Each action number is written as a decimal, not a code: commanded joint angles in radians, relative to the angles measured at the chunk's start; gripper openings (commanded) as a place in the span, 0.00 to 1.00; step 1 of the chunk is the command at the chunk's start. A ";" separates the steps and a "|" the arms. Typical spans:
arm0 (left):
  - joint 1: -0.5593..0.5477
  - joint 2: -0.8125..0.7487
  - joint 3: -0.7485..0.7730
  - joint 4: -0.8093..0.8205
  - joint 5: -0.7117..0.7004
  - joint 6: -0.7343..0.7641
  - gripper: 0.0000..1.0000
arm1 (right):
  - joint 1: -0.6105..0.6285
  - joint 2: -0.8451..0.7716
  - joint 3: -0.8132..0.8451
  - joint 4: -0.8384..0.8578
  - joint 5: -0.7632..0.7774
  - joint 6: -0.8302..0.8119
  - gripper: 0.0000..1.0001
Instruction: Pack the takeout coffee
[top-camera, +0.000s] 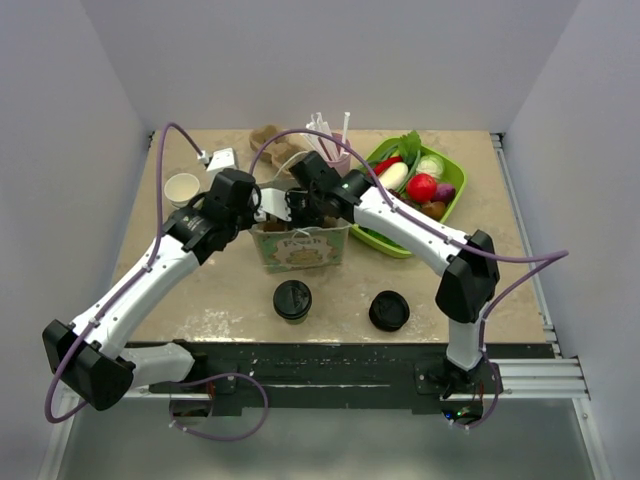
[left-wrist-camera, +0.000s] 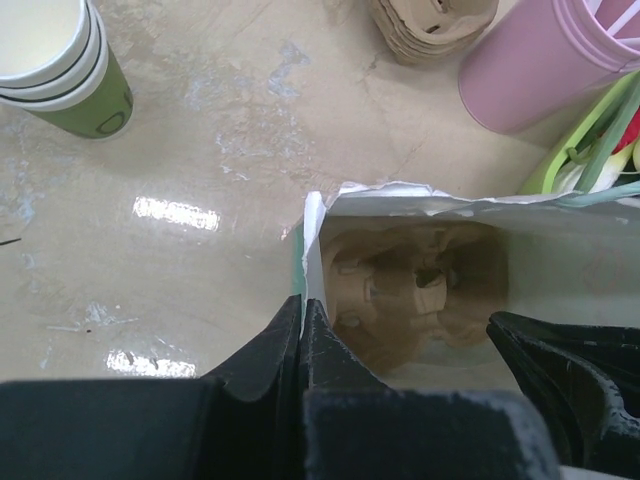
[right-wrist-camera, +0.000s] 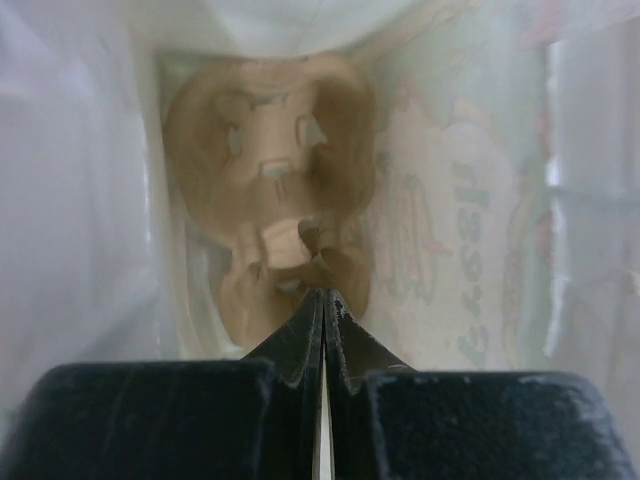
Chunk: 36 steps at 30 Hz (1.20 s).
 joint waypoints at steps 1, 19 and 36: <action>-0.007 -0.032 0.006 0.074 0.016 0.027 0.00 | -0.004 0.069 0.075 -0.170 0.026 -0.102 0.00; -0.007 -0.052 -0.029 0.125 0.065 0.055 0.00 | -0.053 0.211 0.227 -0.239 0.024 0.082 0.00; -0.007 -0.055 -0.029 0.148 0.070 0.046 0.00 | -0.064 0.172 0.070 -0.189 0.135 0.024 0.00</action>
